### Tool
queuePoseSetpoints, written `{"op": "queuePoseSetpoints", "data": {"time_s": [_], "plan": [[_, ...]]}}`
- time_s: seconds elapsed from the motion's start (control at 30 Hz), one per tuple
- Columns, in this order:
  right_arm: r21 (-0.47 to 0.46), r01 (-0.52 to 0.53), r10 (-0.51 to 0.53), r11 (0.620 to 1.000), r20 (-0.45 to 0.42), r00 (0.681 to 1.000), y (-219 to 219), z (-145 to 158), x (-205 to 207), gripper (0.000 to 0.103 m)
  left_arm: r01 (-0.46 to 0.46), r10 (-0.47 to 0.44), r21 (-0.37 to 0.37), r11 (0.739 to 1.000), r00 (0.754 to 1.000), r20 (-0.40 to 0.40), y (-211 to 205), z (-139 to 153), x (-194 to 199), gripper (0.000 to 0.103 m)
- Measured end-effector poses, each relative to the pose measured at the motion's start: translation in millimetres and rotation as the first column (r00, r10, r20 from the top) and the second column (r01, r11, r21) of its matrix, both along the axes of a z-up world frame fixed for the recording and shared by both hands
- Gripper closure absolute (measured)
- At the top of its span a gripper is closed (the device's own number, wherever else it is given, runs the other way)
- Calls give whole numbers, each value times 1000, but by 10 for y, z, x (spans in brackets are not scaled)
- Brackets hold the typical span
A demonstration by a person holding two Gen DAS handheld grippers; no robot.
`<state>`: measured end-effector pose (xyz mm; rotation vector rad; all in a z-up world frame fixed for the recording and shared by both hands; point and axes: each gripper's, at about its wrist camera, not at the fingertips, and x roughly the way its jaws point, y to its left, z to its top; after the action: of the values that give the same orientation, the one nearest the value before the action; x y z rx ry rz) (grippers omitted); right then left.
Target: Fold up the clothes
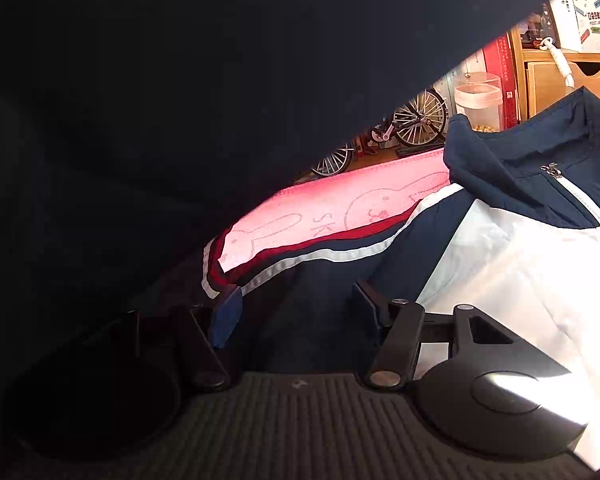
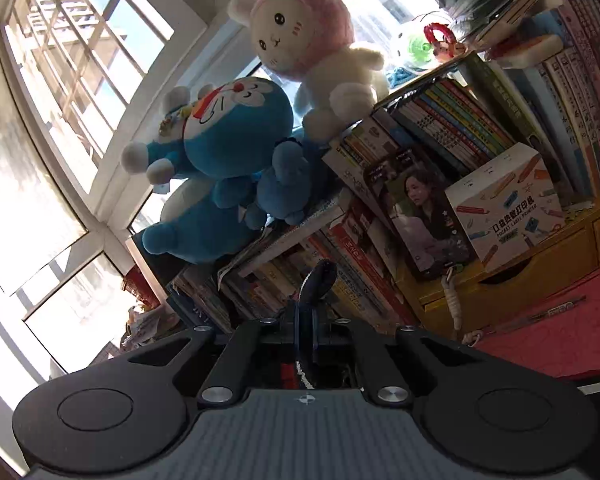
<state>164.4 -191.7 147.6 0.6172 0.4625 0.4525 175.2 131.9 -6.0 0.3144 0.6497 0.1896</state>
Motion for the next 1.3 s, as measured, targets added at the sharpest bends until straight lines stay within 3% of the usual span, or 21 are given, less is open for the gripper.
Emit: {"op": "queuePoseSetpoints", "data": {"time_s": [0.2, 0.33, 0.43, 0.53, 0.67, 0.77, 0.83, 0.97, 1.13, 1.2, 1.3], "plan": [[-64, 54, -61, 996, -114, 992, -324, -587, -266, 95, 43, -48, 199, 979, 999, 17, -191, -90, -79, 36], [-103, 79, -98, 992, -192, 977, -436, -990, -341, 95, 67, -78, 330, 941, 997, 19, -360, -171, -127, 37], [-134, 73, -103, 988, -234, 967, -433, -1212, -343, 95, 81, -88, 360, 930, 996, 4, -432, -164, -164, 37], [-142, 69, -105, 988, -264, 959, -406, -1409, -320, 95, 164, -158, 326, 931, 986, -43, -485, -67, -283, 31], [-167, 66, -110, 984, -272, 956, -328, -1552, -290, 95, 294, -278, 199, 935, 955, -102, -484, 124, -619, 14], [-205, 56, -110, 977, -264, 958, -282, -1610, -300, 95, 337, -328, 77, 938, 938, -109, -400, 183, -1027, 11], [-234, 54, -116, 971, -257, 960, -269, -1630, -316, 95, 334, -328, 42, 942, 939, -102, -340, 161, -1254, 11], [-246, 57, -124, 967, -264, 956, -302, -1689, -342, 94, 229, -226, 39, 973, 972, -67, -108, 83, -1559, 7], [-251, 59, -129, 966, -275, 953, -336, -1758, -375, 93, 63, -73, -107, 992, 994, -87, 439, 79, -1572, 2], [-253, 58, -130, 966, -279, 952, -343, -1785, -383, 92, -21, -5, -218, 976, 993, -115, 783, 101, -1552, 2], [-248, 56, -128, 967, -283, 950, -353, -1818, -392, 91, -96, 47, -354, 930, 988, -147, 1135, 67, -1731, 2]]}}
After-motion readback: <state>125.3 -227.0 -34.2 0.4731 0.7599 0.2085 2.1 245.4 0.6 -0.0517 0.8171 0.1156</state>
